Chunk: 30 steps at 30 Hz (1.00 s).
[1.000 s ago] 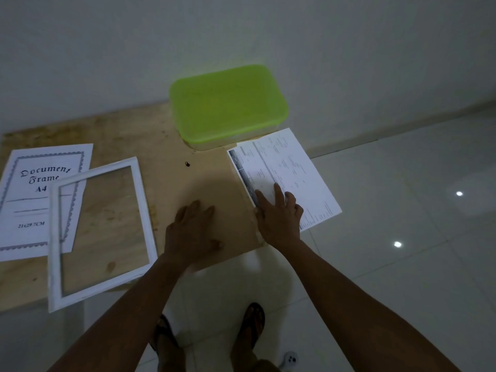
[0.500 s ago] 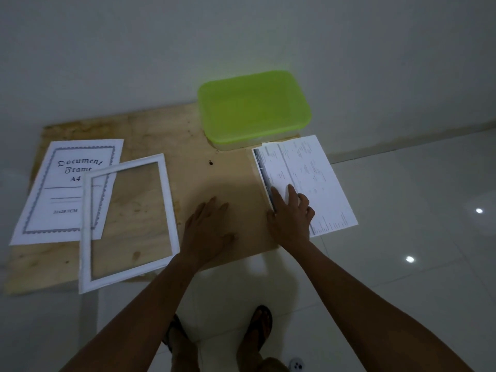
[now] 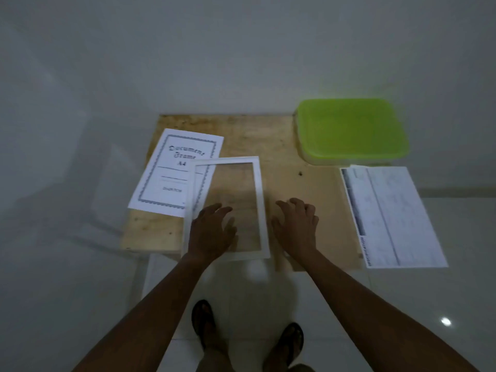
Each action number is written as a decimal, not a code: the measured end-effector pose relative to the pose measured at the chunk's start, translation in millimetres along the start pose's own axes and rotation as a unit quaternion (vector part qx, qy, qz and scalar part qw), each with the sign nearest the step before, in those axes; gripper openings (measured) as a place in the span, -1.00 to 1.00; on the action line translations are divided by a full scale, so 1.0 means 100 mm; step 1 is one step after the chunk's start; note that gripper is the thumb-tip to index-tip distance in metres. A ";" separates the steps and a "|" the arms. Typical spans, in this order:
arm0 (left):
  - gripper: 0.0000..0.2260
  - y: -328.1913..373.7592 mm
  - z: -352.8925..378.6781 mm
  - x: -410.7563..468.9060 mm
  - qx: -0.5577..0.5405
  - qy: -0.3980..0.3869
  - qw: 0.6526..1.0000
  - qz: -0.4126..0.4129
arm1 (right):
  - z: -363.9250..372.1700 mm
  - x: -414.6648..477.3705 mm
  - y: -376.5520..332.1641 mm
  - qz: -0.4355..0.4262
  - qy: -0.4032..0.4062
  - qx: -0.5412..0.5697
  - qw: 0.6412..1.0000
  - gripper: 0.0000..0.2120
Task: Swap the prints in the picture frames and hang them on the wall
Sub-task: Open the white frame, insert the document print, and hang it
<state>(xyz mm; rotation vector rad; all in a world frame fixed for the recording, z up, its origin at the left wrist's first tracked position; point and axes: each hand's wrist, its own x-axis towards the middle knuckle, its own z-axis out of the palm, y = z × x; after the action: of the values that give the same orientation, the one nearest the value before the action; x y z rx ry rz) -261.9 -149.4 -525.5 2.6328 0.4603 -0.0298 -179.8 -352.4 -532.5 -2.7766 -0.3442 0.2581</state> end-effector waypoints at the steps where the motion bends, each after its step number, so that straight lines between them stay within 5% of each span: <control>1: -0.60 -0.15 -0.09 0.00 -0.007 0.006 1.000 -0.009 | 0.05 0.02 -0.16 -0.006 0.002 -0.001 1.000 -0.59; 10: -0.58 -1.46 -0.68 0.31 -0.071 0.099 0.979 -0.166 | 0.59 0.36 -1.62 -0.067 0.008 0.036 0.997 -0.60; 16: -0.40 -2.10 -0.82 0.73 -0.162 0.053 0.943 -0.287 | 0.95 0.63 -2.26 -0.083 0.012 0.039 0.996 -0.53; 21: -0.72 -2.15 -0.90 0.77 -0.233 0.066 0.917 -0.318 | 1.02 0.62 -2.46 -0.025 0.023 0.050 0.998 -0.62; 30: -0.91 -2.26 -1.04 0.73 -0.268 0.167 0.889 -0.333 | 1.01 0.82 -2.47 0.011 0.057 0.082 0.995 -0.63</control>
<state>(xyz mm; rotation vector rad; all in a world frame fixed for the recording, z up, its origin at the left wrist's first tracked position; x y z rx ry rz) -272.9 108.9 -539.0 1.8333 1.2703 0.2939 -174.4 -74.4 -552.7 -2.6206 -0.2528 0.1249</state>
